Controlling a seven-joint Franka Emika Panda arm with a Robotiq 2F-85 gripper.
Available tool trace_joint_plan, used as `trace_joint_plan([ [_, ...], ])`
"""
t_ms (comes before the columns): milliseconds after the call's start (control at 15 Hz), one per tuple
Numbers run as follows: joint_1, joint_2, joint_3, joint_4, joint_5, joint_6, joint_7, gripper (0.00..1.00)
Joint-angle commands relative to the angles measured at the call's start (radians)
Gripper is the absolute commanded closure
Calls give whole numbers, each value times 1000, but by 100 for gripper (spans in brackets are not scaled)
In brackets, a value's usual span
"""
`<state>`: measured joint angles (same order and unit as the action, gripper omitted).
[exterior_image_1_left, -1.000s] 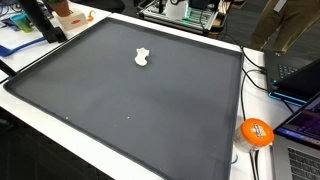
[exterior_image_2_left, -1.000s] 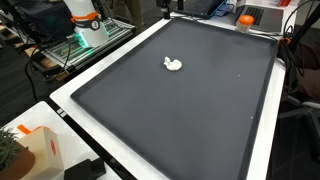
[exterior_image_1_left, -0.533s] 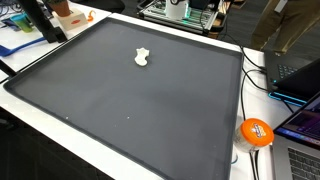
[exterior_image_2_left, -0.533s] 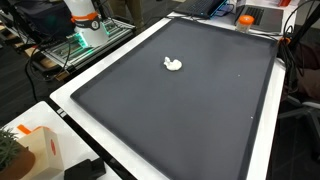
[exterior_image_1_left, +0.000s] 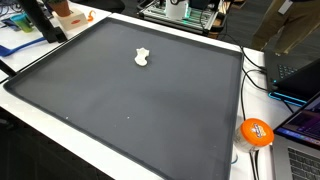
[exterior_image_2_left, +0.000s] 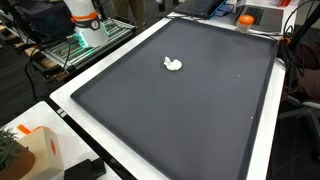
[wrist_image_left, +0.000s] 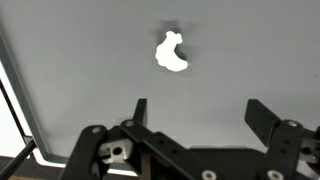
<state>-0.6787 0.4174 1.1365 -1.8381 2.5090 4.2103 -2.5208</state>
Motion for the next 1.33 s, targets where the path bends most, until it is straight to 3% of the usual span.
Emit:
trace_joint_plan([
  [0,212,108,-267,11,-7,9,5,0],
  [67,293,164,-341,88,-6,53,-1,0],
  [133,318,211,-361,141,-1,89,0,0],
  [200,338,208,-413,79,-1,6,31,0],
  [267,341,258,-386,158,-1,69,19,0],
  [533,317,297,-359,151,-1,36,15,0],
  [600,330,280,-385,118,-1,3,12,0],
  [867,330,284,-385,123,-1,1,12,0],
  [1000,282,306,-302,175,-1,69,155,0],
  [1067,242,262,-271,99,-1,8,215,0],
  [1200,153,210,-145,55,-1,8,350,0],
  [1267,138,193,-118,60,-1,8,410,0],
])
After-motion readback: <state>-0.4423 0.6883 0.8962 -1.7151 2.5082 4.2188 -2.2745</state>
